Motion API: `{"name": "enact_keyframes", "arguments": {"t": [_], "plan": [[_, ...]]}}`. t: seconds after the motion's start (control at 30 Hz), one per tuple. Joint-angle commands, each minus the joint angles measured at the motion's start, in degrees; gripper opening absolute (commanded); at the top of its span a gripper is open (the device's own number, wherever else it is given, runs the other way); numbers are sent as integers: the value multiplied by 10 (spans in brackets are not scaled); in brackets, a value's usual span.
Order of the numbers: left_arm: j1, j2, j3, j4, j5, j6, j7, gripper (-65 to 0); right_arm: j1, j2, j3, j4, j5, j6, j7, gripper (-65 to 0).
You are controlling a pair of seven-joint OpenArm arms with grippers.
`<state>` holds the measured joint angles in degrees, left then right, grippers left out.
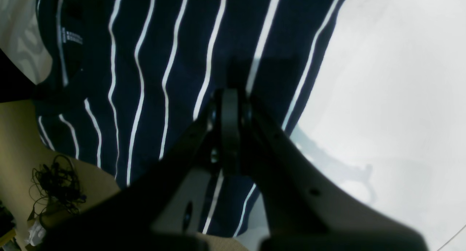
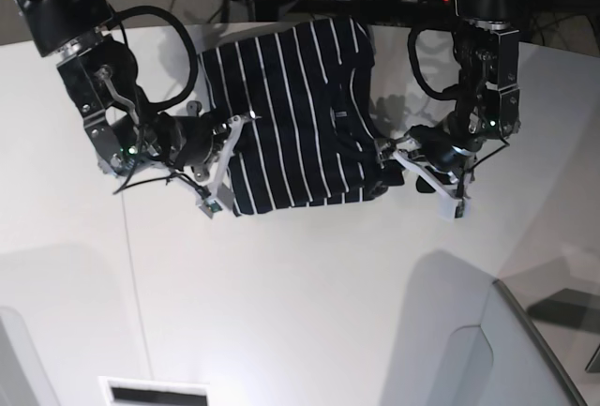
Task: Layout the t-shirt on the table in an organized manner, then fold the t-shirt properly
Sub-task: 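Grasp the bundle's corners with both grippers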
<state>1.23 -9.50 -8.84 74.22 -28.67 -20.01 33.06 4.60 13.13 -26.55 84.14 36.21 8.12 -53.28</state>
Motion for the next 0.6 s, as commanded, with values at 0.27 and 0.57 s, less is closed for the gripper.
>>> {"name": "enact_keyframes", "arguments": {"t": [0.27, 0.57], "plan": [[-13, 9, 3, -43, -7, -9, -9, -69, 9, 3, 1, 9, 8, 4, 8, -650], [-12, 18, 1, -48, -7, -38, -10, -237, 9, 1, 1, 9, 8, 4, 8, -650]]}}
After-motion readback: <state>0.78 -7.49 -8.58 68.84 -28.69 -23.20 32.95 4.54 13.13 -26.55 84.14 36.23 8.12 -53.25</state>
